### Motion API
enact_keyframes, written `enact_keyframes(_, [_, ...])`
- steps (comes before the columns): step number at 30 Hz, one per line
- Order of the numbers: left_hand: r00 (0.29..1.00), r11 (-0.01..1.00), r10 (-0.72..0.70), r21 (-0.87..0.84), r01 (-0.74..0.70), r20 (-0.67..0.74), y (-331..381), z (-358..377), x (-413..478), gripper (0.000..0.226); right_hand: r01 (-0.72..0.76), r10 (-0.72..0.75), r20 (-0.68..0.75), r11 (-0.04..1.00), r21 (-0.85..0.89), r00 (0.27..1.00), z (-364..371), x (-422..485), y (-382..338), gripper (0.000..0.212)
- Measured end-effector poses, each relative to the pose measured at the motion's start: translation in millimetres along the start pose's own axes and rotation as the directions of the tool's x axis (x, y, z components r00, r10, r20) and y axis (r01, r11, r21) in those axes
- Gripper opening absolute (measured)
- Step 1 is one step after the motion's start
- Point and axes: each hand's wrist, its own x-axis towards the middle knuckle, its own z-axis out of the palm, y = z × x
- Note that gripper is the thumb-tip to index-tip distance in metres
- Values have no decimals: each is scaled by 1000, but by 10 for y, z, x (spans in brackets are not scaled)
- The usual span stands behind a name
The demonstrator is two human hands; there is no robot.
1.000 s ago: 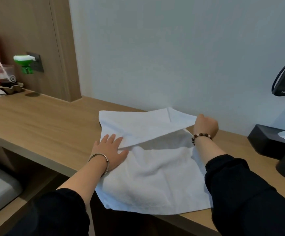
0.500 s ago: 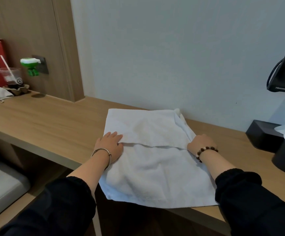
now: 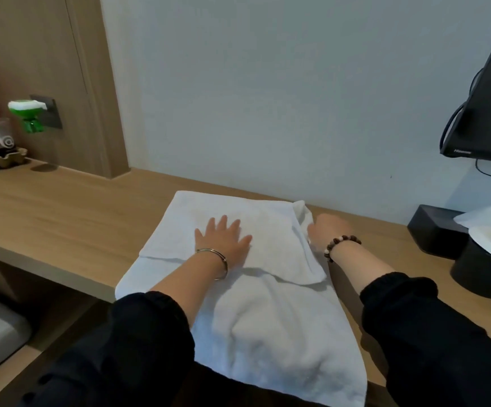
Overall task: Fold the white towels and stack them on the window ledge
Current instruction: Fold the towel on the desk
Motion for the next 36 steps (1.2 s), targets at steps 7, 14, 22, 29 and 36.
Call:
enact_keyframes(7, [998,991,65,117,-64,-7,-48,302,13,64,145,-107,-213,974,176,971,97,454,-205,34])
enact_keyframes(14, [995,990,89,110,-85,-35,-57,335,31,66,260,-276,190,960,108,942,156,987,-171,51])
enact_keyframes(22, [995,990,92,112,-87,-44,-54,361,57,66,295,-317,303,948,119,899,-96,1101,-93,31])
enact_keyframes(29, [995,990,93,113,-88,-44,-49,348,44,65,103,-224,549,965,243,805,-291,1060,-69,36])
enact_keyframes(36, [995,989,92,119,-86,-49,-40,336,32,64,375,-303,358,914,-152,883,-333,1007,-143,12])
